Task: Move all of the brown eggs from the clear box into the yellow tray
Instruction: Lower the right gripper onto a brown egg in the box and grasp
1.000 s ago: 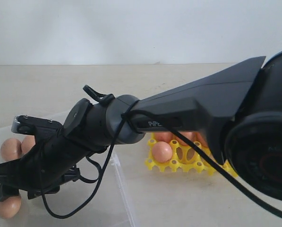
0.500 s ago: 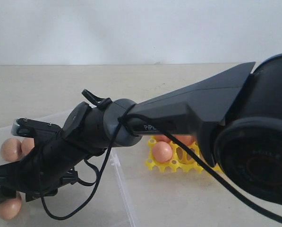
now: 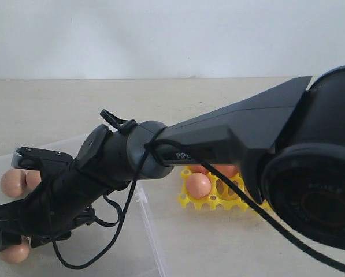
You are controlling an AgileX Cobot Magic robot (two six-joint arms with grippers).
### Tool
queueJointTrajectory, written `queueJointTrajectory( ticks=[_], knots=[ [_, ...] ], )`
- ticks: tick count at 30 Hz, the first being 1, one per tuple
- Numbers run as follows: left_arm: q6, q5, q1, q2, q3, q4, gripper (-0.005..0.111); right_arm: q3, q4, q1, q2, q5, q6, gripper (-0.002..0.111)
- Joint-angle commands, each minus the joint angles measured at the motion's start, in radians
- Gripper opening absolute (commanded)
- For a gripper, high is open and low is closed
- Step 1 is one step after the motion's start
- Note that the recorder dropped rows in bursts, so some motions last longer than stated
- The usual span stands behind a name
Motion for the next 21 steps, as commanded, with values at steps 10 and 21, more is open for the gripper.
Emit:
queueJointTrajectory(
  ticks=[10, 21],
  knots=[
    [-0.001, -0.007, -0.003, -0.003, 0.004, -0.007, 0.004, -0.003, -0.006, 0.001, 0.001, -0.053, -0.066, 0.050],
    [-0.001, -0.007, -0.003, -0.003, 0.004, -0.007, 0.004, -0.003, -0.006, 0.001, 0.001, -0.009, -0.066, 0.047]
  ],
)
